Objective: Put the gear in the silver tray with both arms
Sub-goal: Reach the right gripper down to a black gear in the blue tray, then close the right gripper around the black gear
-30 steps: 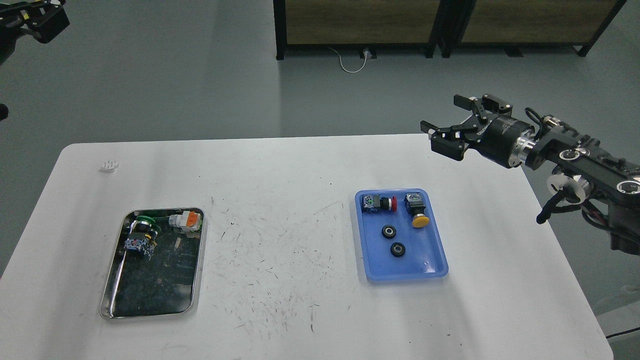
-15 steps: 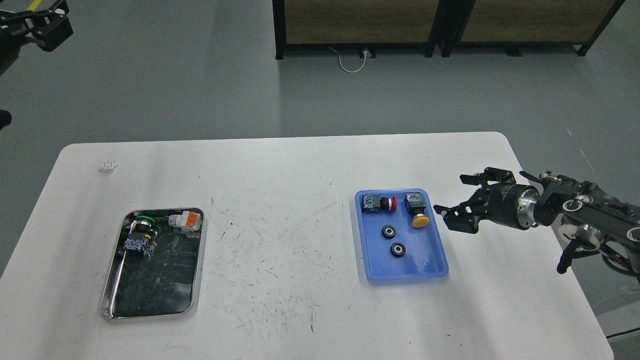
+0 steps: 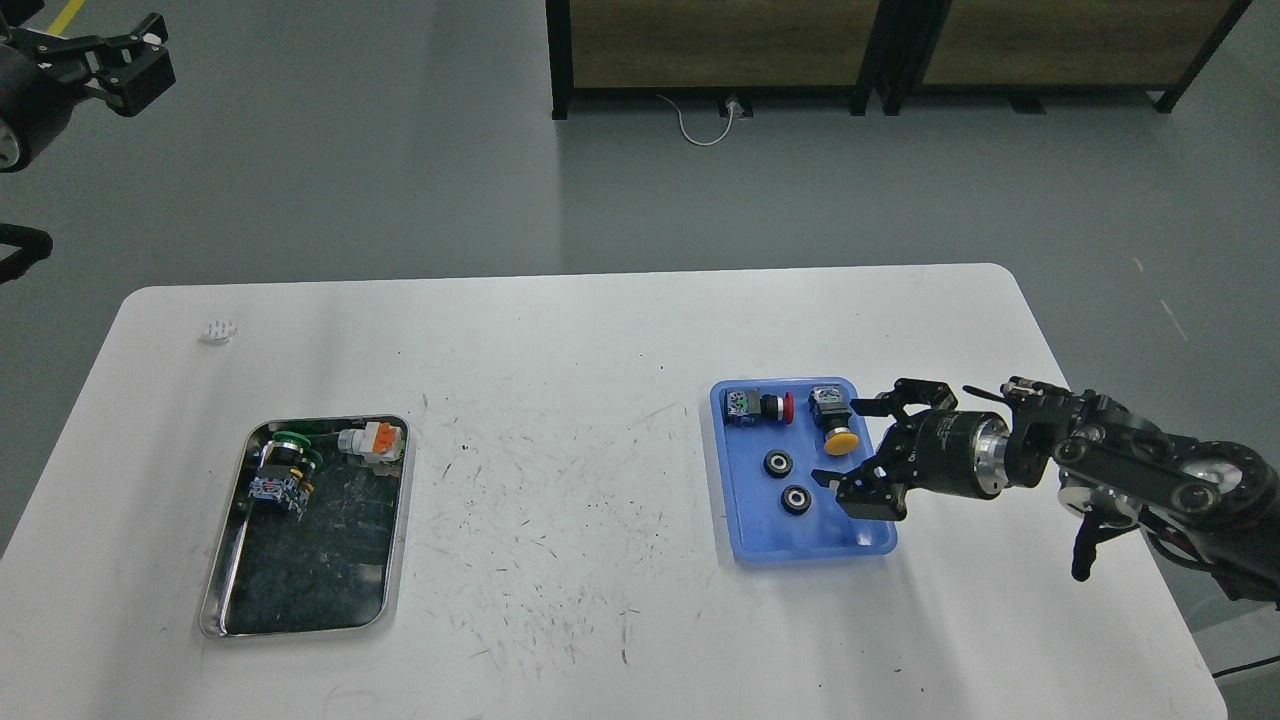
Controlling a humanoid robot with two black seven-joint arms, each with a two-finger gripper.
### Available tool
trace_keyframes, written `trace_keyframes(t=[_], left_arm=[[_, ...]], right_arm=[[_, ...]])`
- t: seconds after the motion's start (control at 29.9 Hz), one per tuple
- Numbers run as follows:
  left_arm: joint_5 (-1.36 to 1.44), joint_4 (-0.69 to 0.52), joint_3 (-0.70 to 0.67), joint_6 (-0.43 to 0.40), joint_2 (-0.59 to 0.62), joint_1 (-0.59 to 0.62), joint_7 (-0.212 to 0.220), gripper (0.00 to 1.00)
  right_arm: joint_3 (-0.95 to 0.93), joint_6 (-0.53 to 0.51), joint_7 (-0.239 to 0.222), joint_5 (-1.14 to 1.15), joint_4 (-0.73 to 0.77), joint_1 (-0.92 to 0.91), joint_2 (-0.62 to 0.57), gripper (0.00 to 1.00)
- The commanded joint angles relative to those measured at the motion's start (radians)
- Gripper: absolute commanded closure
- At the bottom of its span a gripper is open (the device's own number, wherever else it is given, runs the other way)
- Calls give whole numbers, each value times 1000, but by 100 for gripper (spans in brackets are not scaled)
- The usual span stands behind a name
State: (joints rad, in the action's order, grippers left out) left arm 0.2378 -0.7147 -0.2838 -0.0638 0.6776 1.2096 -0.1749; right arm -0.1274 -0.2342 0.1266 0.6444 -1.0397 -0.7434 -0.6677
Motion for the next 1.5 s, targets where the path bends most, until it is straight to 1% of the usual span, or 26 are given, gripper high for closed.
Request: trace_keyframes(t=[0.0,0.2,0.54,0.64,0.7,0.77,0.9,1.27,1.47], left_arm=[[0,1,2,2,0,-2,0,1],[0,0,2,2,2,1,0,1],[0,0,2,10,4,7,0,1],[0,0,0,18,4,8,0,1],[0,0,0,18,4,8,0,1],[0,0,0,18,4,7,0,1],[0,0,2,18,4,8,0,1],[0,0,2,18,5,10,2,1],[0,0,2,18,8,11,3,1]], right_arm=[[14,1,-4,3,53,-1,54,0],[17,3,-8,3,164,-1,146,0],[14,3,-2,3,267,-1,255,1],[12,3,1,3,282,-1,281,4],[14,3,2,4,290,1,292,7],[14,1,1,5,291,1,296,12],[14,1,1,4,291,-1,290,16],[14,-1,1,6,291,12,283,21],[14,-1,1,21,297,16,287,25]])
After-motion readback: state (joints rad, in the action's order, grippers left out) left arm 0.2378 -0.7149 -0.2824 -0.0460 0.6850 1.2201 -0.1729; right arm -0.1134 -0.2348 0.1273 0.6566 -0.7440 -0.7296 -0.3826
